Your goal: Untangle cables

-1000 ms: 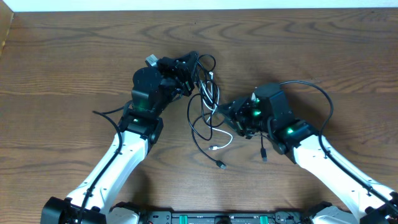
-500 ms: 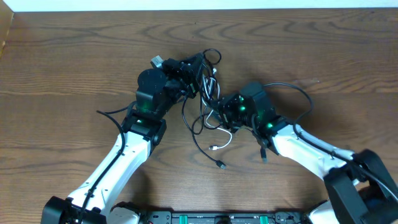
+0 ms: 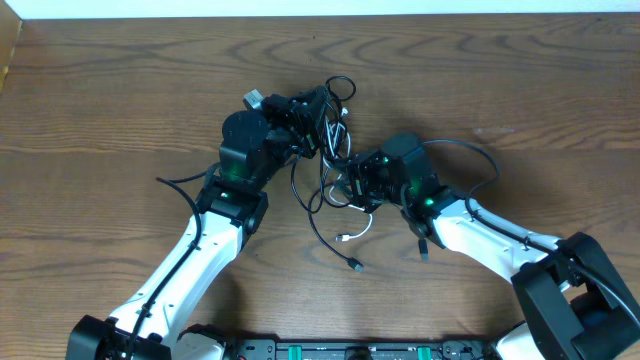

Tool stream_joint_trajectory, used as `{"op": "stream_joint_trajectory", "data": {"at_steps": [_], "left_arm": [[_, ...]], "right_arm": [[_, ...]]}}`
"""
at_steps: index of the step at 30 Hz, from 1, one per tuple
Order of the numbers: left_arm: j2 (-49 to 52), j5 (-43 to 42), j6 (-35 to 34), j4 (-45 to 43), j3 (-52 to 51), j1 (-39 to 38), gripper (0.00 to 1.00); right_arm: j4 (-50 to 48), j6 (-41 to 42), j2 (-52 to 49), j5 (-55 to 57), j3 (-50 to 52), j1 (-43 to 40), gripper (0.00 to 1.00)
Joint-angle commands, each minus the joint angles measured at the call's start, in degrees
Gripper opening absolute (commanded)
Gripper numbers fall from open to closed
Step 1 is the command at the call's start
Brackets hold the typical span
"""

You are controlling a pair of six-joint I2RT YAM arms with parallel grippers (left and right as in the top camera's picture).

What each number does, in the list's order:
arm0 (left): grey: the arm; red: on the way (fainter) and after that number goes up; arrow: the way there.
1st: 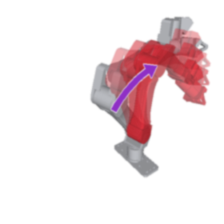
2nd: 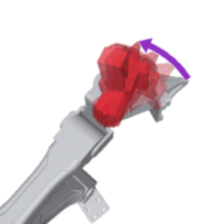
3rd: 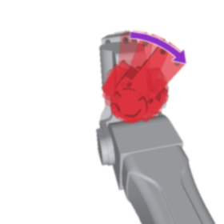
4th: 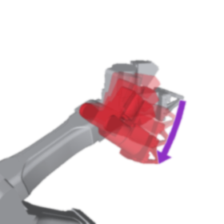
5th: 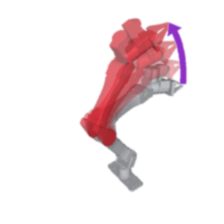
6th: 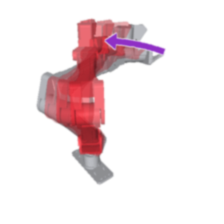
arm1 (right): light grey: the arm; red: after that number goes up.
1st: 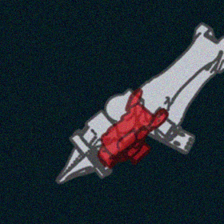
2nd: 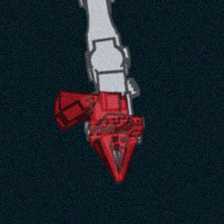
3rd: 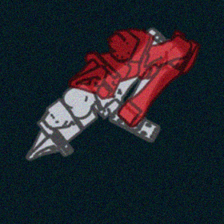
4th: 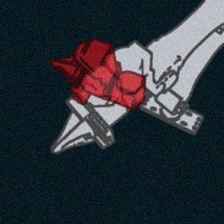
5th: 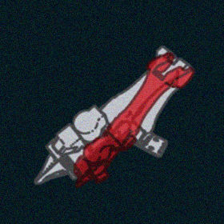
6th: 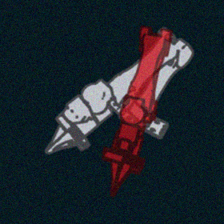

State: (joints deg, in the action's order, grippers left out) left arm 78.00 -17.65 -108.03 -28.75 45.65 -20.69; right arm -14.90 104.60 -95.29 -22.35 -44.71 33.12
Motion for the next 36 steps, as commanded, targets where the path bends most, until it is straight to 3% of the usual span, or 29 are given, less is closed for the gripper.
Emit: {"op": "stream_joint_trajectory", "data": {"at_steps": [1,10,16,18,21,25,27,32,36], "left_arm": [[-0.96,0.11,-0.26,-0.46,0.7,-0.31,0.08],[-0.96,-1.33,-0.26,-0.44,0.7,-0.28,0.08],[-0.94,-1.33,-0.24,-0.44,0.7,-0.28,0.08],[-0.96,-1.29,-0.24,-0.44,0.7,-0.28,0.08],[-0.96,-0.7,-0.24,-0.46,0.7,-0.11,0.08],[-0.96,0.37,1.14,-0.57,0.7,2.16,0.08],[-0.96,0.31,4.66,-1.95,0.7,4.5,0.08],[-0.96,-5.27,11.26,-11.93,0.7,11.26,0.08],[-0.96,-10.95,14.56,-20.17,0.7,15.91,0.08]], "right_arm": [[-0.61,8.2,-1.79,5.46,-0.26,1.88,0.43],[-10.71,12.83,-5.05,11.1,-0.28,3.72,0.41],[-10.38,10.29,-5.18,6.64,-0.28,3.67,0.1],[-10.36,5.53,-5.18,6.19,-0.28,3.67,0.01],[-9.94,-6.36,-5.16,4.94,-0.28,3.54,0.01],[-9.16,-32.35,-5.09,-1.14,-0.26,2.21,0.01],[-5.86,-40.87,-4.74,-6.01,-0.26,0.94,0.01],[11.93,-48.83,-2.56,-1.18,-0.26,-3.48,0.01],[20.63,-53.92,-0.37,4.87,-0.26,-7.69,0.01]]}}
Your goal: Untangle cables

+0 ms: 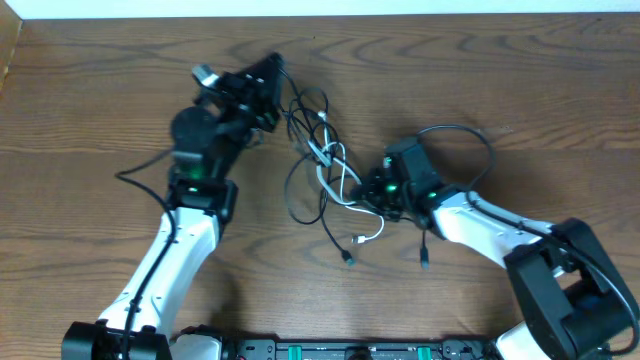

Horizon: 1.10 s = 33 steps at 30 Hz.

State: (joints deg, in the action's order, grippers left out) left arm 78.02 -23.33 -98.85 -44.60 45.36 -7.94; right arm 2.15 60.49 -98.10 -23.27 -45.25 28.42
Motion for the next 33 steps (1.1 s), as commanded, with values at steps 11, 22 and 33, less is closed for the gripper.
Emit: {"op": "stream_joint_trajectory", "data": {"at_steps": [11,22,33], "left_arm": [[-0.96,-16.11,13.03,-5.25,0.98,7.08,0.08],[-0.96,-26.64,41.4,-5.22,0.98,10.14,0.08],[-0.96,-46.99,52.7,-5.22,0.98,15.17,0.08]], "right_arm": [[14.53,-18.47,13.79,16.98,0.26,-19.21,0.01],[22.18,-24.63,27.89,28.57,0.26,-37.0,0.01],[22.75,-24.63,31.01,25.16,0.26,-43.43,0.01]]}}
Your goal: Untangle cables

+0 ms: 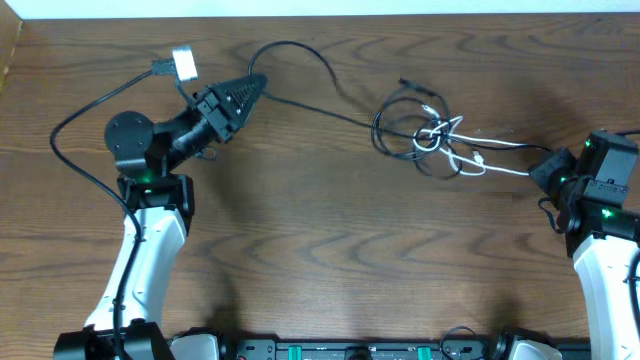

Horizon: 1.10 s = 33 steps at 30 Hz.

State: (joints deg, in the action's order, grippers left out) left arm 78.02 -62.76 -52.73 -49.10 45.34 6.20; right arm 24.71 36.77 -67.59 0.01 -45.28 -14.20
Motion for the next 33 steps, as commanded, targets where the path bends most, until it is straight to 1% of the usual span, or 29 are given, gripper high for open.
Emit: {"op": "stream_joint_trajectory", "data": {"at_steps": [1,3,4,6,8,9,12,13,15,17,19,22,24,26,28,31,33], "left_arm": [[-0.96,-9.44,7.87,-0.72,1.01,1.03,0.08],[-0.96,-11.74,10.01,-0.72,1.01,1.03,0.08],[-0.96,-12.35,11.04,-0.7,1.01,1.14,0.08],[-0.94,-12.33,11.23,-0.68,1.01,1.38,0.08],[-0.94,-12.33,12.04,-0.68,1.01,1.75,0.08],[-0.92,-12.26,12.02,-0.55,1.01,1.86,0.08],[-0.92,-12.26,12.0,2.8,1.01,1.66,0.08],[-0.92,-12.26,12.04,5.14,1.01,1.42,0.13],[-0.92,-12.22,12.11,9.77,1.01,1.14,0.59],[-0.92,-12.15,12.48,14.93,1.01,0.98,0.8],[-0.92,-10.75,12.46,20.57,1.01,0.83,0.88],[-0.92,-4.31,10.99,31.34,1.01,-0.07,0.91],[-0.92,2.12,7.45,39.3,1.01,-1.51,0.93],[-0.92,7.21,2.95,45.22,0.98,-3.96,0.98],[-0.92,9.57,0.02,46.82,0.98,-7.02,0.98],[-0.92,11.74,-0.13,45.13,1.01,-12.13,0.98],[-0.92,15.39,-0.13,44.78,1.01,-15.5,0.98]], "right_arm": [[0.2,-0.98,0.5,1.49,0.28,-0.81,0.01],[0.11,-2.95,0.5,1.68,0.28,-0.83,0.01],[-0.09,-5.49,0.5,2.49,0.28,-0.83,0.01],[0.02,-7.63,0.5,4.04,0.28,-0.83,0.01],[0.37,-7.69,0.5,4.44,0.28,-0.83,0.01],[0.44,-7.67,0.5,3.21,0.28,-0.81,0.01],[0.39,-7.69,0.5,-5.84,0.28,-0.76,0.01],[0.39,-7.69,0.5,-8.81,0.28,-0.7,0.01],[0.39,-7.69,0.48,-13.03,0.28,-0.5,0.01],[0.39,-7.69,0.46,-16.85,0.28,0.02,0.01],[0.39,-7.69,0.44,-19.47,0.31,0.81,0.01],[0.39,-7.69,0.44,-20.09,0.31,2.51,0.01],[0.2,-7.69,0.39,-20.06,0.31,3.8,0.01],[-0.09,-7.69,0.35,-20.02,0.31,5.09,0.01],[-0.35,-7.69,0.28,-19.41,0.31,6.23,0.01],[-1.01,-7.72,-0.2,-17.9,0.31,7.78,0.01],[-1.4,-7.72,-0.81,-17.92,0.31,8.7,0.03]]}}
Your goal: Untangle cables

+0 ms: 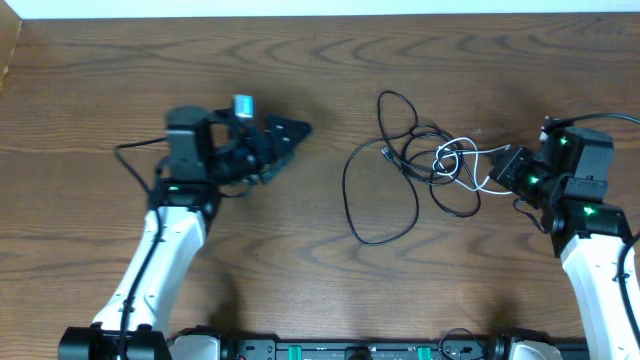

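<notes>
A black cable (348, 190) lies in a big slack loop on the wooden table (330, 290) and runs up into a knot (445, 160) with a thin white cable (478, 153). At the knot's right side my right gripper (508, 166) is shut on the white cable's end. Left of the loop my left gripper (293, 140) points right, a little apart from it. Its fingers look spread and hold nothing.
The table's far edge and a white wall (320, 8) run along the top. The arms' mounting rail (350, 350) sits at the near edge. The left arm's own black cable (135, 155) hangs beside its wrist.
My left gripper has let go of the black cable and moved right and lower. The cable, then stretched taut, now lies slack in a loop. My right gripper has come in leftward, still on the white cable.
Both grippers were first close together in the tangle at mid-table. Then the left one stood up-left with black cable and the right stayed at the bundle. Then the two were far apart with the cables stretched between them. Now the black cable lies loose.
</notes>
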Tool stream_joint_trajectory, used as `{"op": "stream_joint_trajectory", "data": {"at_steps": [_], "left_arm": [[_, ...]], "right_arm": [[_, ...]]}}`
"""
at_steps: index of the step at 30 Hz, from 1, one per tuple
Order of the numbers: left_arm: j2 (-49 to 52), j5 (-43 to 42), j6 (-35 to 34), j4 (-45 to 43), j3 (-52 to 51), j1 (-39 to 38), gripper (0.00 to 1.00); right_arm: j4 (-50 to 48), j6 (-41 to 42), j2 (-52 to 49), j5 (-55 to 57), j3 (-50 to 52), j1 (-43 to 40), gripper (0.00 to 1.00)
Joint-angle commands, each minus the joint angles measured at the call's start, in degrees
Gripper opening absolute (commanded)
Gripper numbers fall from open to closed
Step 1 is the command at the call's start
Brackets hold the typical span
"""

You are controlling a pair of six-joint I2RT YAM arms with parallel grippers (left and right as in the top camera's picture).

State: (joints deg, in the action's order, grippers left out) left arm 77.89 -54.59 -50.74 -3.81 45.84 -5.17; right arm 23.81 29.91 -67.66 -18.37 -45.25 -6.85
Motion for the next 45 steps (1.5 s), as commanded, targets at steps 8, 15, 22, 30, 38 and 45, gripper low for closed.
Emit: {"op": "stream_joint_trajectory", "data": {"at_steps": [8,15,22,30,38,45], "left_arm": [[-0.79,26.36,-4.61,-0.28,0.5,-14.86,0.98],[-0.72,39.34,-9.84,-0.28,0.48,-22.1,0.98],[-0.39,40.17,-9.79,-0.07,0.5,-24.83,0.98],[1.99,40.76,-9.79,0.13,0.5,-24.92,0.98],[5.79,40.06,-9.9,0.13,0.5,-24.92,0.98],[6.36,40.11,-11.1,-0.09,0.5,-24.92,0.98]], "right_arm": [[1.38,-9.79,-7.91,2.16,0.37,5.51,0.34],[6.71,9.29,-15.28,18.91,0.37,5.66,0.59],[16.81,22.86,-15.54,32.11,0.35,2.84,0.99],[20.81,7.72,-11.3,20.87,-1.09,-0.98,0.99],[18.16,1.9,3.96,20.33,-8.15,-0.98,0.99],[6.32,1.95,11.52,19.21,-8.68,-0.94,0.99]]}}
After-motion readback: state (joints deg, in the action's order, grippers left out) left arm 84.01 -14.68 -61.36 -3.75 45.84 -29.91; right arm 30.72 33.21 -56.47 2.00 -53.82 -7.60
